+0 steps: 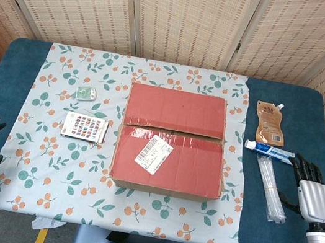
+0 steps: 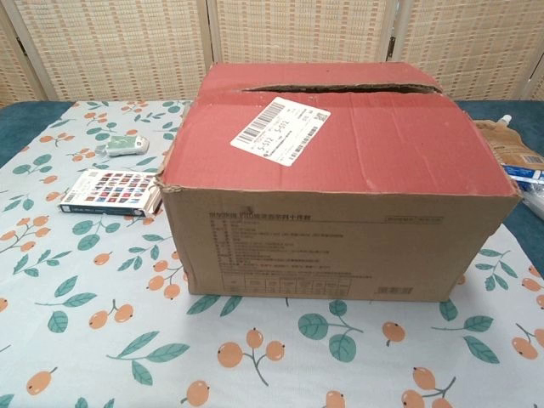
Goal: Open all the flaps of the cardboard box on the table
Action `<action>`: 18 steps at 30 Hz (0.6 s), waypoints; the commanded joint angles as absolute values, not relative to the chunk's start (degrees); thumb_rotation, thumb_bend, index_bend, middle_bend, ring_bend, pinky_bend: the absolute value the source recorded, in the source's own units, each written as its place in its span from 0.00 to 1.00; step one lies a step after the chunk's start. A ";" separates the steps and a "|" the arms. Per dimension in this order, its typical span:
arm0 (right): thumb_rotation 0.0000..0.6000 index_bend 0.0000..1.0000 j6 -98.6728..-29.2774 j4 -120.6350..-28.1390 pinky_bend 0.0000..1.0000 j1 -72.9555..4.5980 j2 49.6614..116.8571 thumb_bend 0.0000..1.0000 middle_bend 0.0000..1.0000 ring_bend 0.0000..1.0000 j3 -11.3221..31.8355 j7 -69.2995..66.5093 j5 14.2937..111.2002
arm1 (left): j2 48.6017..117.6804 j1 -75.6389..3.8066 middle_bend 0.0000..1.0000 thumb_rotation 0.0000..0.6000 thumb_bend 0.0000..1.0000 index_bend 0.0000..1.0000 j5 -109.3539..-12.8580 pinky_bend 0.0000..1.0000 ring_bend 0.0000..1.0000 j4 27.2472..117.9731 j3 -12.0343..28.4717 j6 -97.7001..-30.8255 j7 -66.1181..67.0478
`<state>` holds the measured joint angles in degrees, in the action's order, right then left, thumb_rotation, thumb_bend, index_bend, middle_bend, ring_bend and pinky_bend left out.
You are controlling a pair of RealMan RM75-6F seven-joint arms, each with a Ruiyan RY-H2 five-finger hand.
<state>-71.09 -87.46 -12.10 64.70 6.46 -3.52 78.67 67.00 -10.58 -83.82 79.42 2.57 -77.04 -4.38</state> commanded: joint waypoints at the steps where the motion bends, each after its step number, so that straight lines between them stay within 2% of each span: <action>1: 1.00 0.00 -70.46 -87.42 0.00 -12.26 64.21 0.37 0.00 0.00 6.42 -4.25 78.33 | 67.19 -11.15 0.00 1.00 0.46 0.03 -82.37 0.00 0.00 79.49 2.77 -75.36 -2.64; 12: 1.00 0.00 -71.30 -85.50 0.00 -12.91 63.86 0.37 0.00 0.00 7.06 -7.77 79.61 | 68.08 -12.08 0.00 1.00 0.46 0.02 -83.57 0.00 0.00 79.42 2.68 -75.46 -1.54; 18: 1.00 0.00 -66.68 -89.07 0.00 -17.73 59.42 0.37 0.00 0.00 8.85 -8.07 81.41 | 67.29 -12.31 0.00 1.00 0.46 0.01 -81.36 0.00 0.00 79.24 2.83 -73.01 -3.49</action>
